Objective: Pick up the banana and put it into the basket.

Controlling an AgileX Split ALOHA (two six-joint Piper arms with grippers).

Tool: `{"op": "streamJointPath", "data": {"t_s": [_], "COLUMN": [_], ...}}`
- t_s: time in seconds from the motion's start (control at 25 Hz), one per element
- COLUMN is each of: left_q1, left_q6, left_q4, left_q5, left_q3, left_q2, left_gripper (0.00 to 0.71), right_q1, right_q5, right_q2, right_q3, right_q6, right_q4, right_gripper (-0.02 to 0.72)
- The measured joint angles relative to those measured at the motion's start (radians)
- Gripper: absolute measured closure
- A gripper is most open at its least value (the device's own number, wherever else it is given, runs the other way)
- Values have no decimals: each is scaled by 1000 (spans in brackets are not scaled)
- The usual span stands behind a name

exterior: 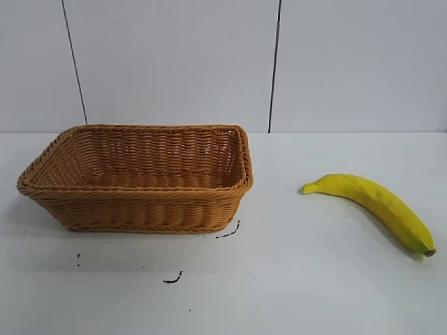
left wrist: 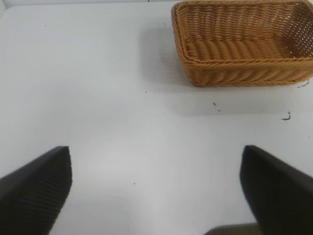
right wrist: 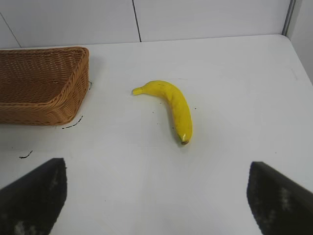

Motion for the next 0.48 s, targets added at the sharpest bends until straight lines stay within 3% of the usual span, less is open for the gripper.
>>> {"op": "streamJointPath", "data": {"t_s": [0.28, 0.48], "left_q1": [0, 0], "left_q6": [0, 0], "left_q4": [0, 0], "left_q5": [0, 0], "left_q3": [0, 0], "left_q2": [0, 0], "left_gripper": [17, 17], "right_q1": [0, 0], "right_q5": [-1, 0], "right_q2": [0, 78], "right_q3": [0, -54], "right_q6": [0, 12], "right_q4": [-3, -37], "right_gripper": [13, 13]}}
